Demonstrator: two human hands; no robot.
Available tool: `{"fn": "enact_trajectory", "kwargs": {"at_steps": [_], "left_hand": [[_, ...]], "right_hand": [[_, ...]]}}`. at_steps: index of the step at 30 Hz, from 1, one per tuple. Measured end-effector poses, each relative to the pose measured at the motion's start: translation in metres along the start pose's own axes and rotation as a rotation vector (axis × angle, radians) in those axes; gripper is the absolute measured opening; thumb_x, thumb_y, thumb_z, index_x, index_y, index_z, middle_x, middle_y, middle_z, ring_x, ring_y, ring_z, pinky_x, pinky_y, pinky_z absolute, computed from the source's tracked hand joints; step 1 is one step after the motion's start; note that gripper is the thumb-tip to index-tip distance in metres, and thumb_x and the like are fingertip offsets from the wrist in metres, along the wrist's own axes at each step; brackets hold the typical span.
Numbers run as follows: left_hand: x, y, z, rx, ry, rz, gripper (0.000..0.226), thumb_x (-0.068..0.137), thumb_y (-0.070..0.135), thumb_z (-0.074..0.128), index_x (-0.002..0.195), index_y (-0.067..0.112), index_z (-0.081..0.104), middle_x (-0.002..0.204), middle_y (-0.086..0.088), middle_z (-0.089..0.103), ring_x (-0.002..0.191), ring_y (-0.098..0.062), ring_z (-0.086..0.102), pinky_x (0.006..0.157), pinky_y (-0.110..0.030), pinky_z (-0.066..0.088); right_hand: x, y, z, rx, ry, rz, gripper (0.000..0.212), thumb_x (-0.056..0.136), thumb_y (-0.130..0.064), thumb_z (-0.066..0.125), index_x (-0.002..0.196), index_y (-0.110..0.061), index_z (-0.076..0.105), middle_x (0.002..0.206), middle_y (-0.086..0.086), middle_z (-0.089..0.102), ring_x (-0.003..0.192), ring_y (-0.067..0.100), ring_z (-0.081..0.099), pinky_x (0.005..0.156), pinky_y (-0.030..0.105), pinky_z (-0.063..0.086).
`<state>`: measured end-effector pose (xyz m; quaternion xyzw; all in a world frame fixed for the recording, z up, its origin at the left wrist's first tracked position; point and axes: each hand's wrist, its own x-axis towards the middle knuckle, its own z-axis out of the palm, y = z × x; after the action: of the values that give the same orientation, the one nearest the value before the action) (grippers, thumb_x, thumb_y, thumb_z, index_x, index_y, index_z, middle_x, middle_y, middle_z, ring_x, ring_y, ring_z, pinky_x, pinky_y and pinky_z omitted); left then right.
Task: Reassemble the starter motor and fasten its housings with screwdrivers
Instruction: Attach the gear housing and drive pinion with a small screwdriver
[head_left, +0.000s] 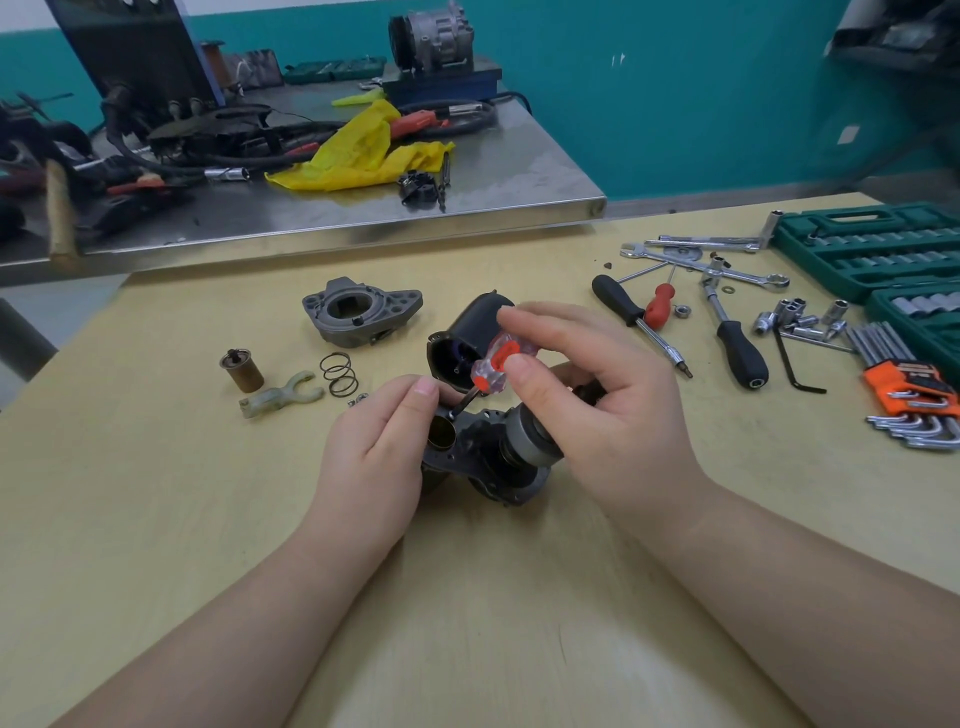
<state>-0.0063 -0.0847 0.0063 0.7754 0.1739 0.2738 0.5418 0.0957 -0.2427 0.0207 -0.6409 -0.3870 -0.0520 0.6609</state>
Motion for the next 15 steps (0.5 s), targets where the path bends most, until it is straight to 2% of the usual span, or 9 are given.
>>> {"fn": "enact_trajectory", "kwargs": {"at_steps": [3, 6, 7, 11, 15], "left_hand": [[-0.0005, 0.0007, -0.0001, -0.004, 0.003, 0.003, 0.034, 0.104, 0.036, 0.046, 0.088, 0.036, 0.075, 0.087, 0.017, 0.075, 0.084, 0.002, 0.067, 0.069, -0.008, 0.045], [-0.0004, 0.0012, 0.0003, -0.014, 0.001, -0.005, 0.033, 0.104, 0.037, 0.046, 0.089, 0.035, 0.076, 0.087, 0.016, 0.076, 0.084, 0.001, 0.067, 0.07, -0.01, 0.046], [-0.0003, 0.0014, 0.0004, -0.014, -0.001, -0.005, 0.033, 0.104, 0.037, 0.046, 0.089, 0.035, 0.076, 0.087, 0.016, 0.076, 0.084, 0.001, 0.067, 0.07, -0.011, 0.046], [-0.001, 0.0013, 0.0, -0.003, 0.002, 0.0, 0.035, 0.106, 0.034, 0.046, 0.088, 0.036, 0.076, 0.086, 0.017, 0.075, 0.081, 0.002, 0.066, 0.067, -0.007, 0.045], [-0.0007, -0.0002, -0.0004, -0.001, 0.001, -0.008, 0.034, 0.106, 0.034, 0.046, 0.088, 0.033, 0.076, 0.086, 0.015, 0.075, 0.081, 0.001, 0.066, 0.067, -0.009, 0.045]], "right_hand": [[-0.0001, 0.0002, 0.0001, -0.033, 0.005, 0.014, 0.03, 0.096, -0.017, 0.073, 0.124, -0.029, 0.076, 0.108, -0.015, 0.076, 0.109, 0.015, 0.072, 0.081, 0.025, 0.06], [0.0007, 0.0002, 0.0005, -0.026, 0.012, 0.039, 0.025, 0.095, -0.019, 0.077, 0.119, -0.027, 0.078, 0.101, -0.009, 0.074, 0.102, 0.02, 0.073, 0.08, 0.041, 0.061], [0.0007, -0.0003, 0.0002, 0.001, 0.007, 0.048, 0.025, 0.095, -0.018, 0.077, 0.119, -0.024, 0.079, 0.101, -0.008, 0.075, 0.1, 0.021, 0.074, 0.078, 0.042, 0.061], [0.0016, -0.0039, -0.0018, 0.044, -0.025, 0.04, 0.031, 0.097, -0.011, 0.072, 0.124, -0.024, 0.077, 0.118, -0.015, 0.075, 0.106, 0.011, 0.073, 0.078, 0.019, 0.056], [0.0012, -0.0011, 0.0, 0.001, -0.01, 0.038, 0.032, 0.094, -0.012, 0.078, 0.121, -0.028, 0.077, 0.106, -0.013, 0.077, 0.106, 0.014, 0.072, 0.08, 0.022, 0.057]]}}
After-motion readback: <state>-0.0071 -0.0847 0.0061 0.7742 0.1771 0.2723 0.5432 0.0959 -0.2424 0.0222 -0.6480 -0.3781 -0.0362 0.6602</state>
